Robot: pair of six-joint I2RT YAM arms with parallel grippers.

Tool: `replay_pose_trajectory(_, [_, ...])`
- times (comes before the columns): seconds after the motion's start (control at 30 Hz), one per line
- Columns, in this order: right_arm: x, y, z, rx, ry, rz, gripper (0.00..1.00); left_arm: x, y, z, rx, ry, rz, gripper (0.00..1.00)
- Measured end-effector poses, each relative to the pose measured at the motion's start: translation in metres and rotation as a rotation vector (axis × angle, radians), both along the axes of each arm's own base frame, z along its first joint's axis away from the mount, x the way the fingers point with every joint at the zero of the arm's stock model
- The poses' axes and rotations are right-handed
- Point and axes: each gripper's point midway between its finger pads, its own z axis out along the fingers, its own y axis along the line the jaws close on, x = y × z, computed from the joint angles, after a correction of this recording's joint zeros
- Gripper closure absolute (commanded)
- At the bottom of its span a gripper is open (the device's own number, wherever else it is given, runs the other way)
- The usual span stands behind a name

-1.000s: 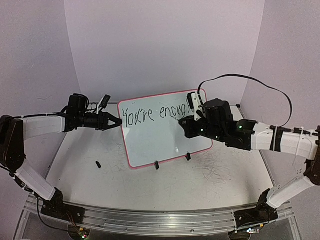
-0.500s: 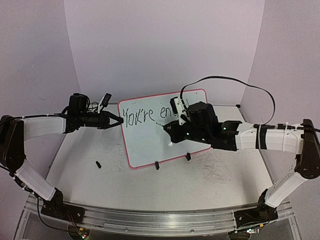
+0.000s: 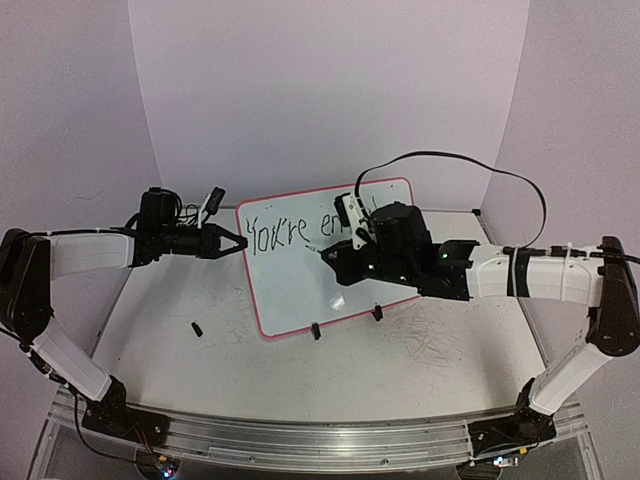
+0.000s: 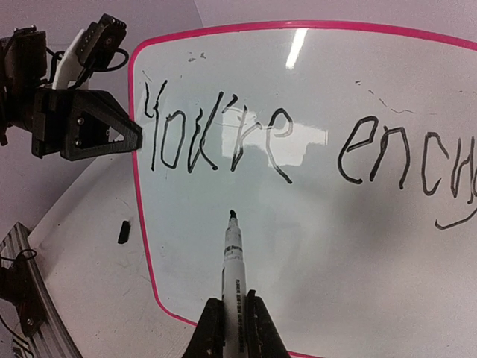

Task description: Write a sentence on the whiteboard

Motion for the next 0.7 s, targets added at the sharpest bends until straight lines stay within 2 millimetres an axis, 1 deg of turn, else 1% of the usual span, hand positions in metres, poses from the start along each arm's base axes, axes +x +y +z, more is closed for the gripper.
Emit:
replay_pose_trajectory(0.1, [0.000,0.004,-0.001,-0.001,0.001,0.004,1.00,0.000,0.000,0.000,0.001,-0.004,-0.001,1.00])
replay_pose_trajectory(0.47, [-0.003,0.021,-0.009,-0.013,0.014,0.034,1.00,0.000,0.000,0.000,0.006,-0.015,-0.002,1.00])
replay_pose_trajectory(0.7, [-0.008,0.031,-0.002,0.002,0.007,0.055,1.00,0.001,0.000,-0.001,0.011,-0.020,0.003,1.00])
